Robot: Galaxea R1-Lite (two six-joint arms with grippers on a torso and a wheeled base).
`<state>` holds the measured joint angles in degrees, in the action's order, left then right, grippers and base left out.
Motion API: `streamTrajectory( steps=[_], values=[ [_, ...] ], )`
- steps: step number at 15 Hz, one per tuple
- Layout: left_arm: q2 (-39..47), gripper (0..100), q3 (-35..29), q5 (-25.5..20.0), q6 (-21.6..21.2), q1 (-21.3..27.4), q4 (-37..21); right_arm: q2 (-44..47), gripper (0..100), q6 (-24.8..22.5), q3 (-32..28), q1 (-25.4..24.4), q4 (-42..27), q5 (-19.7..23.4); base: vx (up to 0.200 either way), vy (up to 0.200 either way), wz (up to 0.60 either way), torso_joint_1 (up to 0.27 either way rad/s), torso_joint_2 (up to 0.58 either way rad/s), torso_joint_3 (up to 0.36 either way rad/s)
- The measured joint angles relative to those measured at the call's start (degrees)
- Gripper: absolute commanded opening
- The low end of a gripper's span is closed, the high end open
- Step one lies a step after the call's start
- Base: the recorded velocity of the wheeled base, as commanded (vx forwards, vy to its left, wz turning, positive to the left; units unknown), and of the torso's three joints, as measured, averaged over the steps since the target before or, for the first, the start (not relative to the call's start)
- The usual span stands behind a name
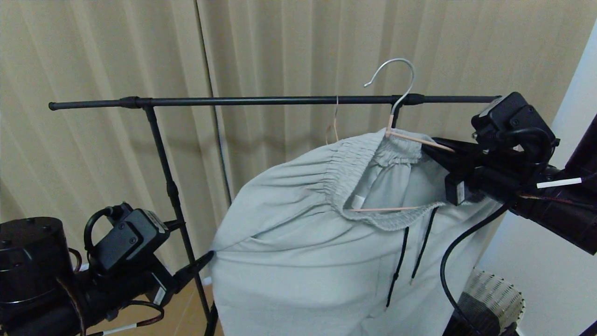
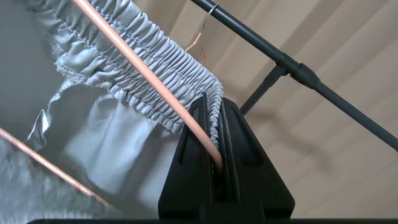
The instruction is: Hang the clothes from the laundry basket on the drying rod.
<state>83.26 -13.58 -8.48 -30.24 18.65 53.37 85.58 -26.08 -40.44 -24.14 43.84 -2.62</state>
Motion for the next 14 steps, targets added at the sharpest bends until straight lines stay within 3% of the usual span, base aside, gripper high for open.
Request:
streamTrajectory(
  steps=[6,11,14],
  values=[
    [-4.44,100,0.20,-0.35,1.12,0.11,0.02,-0.20,0,-0.11,-0.20,1.40,-6.49,-2.52,0.000,0.000,0.00,0.000,0.00,0.000],
    [-14.32,100,1.66,0.33,10.81,-1.56,-0.57,-2.28,0,-0.09,1.00,5.75,-13.17,-3.86,0.000,0.000,0.00,0.000,0.00,0.000],
    [-19.61,100,7.11,0.39,12.11,-3.36,-0.68,-3.78,0,-0.09,2.62,8.33,-14.56,-4.07,0.000,0.000,0.00,0.000,0.00,0.000]
  ],
)
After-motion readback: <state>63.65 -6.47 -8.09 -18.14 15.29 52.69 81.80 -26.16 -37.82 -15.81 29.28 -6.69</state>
